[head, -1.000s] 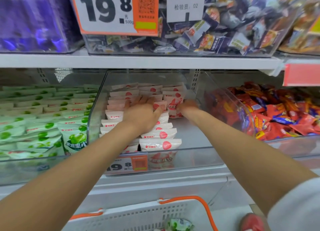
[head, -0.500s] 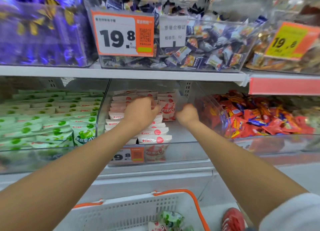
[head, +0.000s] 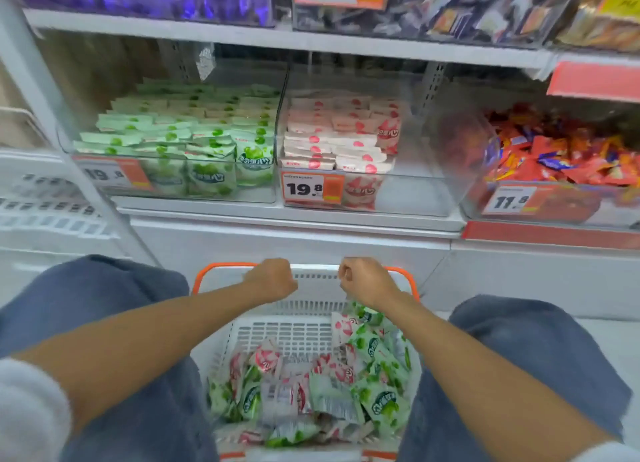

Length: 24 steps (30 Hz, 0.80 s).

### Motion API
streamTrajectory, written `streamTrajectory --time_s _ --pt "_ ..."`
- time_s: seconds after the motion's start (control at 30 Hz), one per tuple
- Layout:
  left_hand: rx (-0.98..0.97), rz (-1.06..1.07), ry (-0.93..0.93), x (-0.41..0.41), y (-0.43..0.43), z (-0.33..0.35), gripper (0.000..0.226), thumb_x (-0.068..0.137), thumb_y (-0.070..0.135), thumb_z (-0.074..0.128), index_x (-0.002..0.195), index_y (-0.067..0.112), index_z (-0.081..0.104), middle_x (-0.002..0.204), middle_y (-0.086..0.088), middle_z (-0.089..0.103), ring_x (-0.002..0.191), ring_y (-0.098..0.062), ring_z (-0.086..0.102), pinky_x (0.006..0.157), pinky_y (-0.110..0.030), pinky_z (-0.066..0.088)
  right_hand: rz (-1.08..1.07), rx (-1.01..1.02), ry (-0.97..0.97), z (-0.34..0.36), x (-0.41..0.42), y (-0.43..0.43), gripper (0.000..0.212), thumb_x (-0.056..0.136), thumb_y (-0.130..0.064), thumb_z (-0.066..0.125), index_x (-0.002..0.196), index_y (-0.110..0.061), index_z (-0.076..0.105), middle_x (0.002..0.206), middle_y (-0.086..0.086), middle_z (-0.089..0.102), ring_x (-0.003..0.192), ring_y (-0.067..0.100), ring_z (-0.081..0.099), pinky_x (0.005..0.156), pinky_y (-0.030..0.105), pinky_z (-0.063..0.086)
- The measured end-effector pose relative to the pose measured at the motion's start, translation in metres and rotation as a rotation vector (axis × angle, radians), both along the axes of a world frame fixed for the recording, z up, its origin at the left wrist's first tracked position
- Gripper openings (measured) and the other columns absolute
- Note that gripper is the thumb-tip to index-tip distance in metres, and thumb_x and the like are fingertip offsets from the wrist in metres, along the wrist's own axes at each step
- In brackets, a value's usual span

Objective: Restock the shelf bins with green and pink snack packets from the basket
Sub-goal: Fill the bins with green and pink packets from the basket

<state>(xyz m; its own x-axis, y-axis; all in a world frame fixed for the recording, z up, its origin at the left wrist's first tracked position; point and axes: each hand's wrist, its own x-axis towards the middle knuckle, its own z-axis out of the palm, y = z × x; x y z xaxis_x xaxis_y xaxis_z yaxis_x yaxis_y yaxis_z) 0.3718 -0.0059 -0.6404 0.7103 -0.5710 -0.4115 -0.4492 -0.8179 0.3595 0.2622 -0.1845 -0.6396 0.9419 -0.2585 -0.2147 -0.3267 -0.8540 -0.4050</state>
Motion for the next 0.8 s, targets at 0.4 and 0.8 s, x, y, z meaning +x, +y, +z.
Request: streamTrajectory --time_s 0.4,0.8 --pt "0.709 -0.480 0.155 -0.008 0.082 -0.157 0.032 0.093 0.005 0.052 0.123 0.008 0.063 0.121 -0.008 0.064 0.097 -0.020 0.063 0.080 -0.027 0.051 0.283 -0.087 0.521 -0.121 0.005 0.047 0.024 0.090 -0.003 0.050 0.105 -0.007 0.067 0.106 0.012 0.068 0.093 0.028 0.067 0.081 0.040 0.054" --pt "-0.295 -0.265 0.246 0.025 -0.014 -0.033 0.020 0.088 0.018 0.072 0.079 0.000 0.069 0.069 -0.002 0.056 0.061 -0.010 0.048 0.062 -0.026 0.036 -0.117 0.691 0.167 -0.040 0.014 0.020 0.051 0.079 -0.015 0.080 0.124 -0.015 0.056 0.107 -0.004 0.063 0.094 0.011 0.062 0.082 0.030 0.050"
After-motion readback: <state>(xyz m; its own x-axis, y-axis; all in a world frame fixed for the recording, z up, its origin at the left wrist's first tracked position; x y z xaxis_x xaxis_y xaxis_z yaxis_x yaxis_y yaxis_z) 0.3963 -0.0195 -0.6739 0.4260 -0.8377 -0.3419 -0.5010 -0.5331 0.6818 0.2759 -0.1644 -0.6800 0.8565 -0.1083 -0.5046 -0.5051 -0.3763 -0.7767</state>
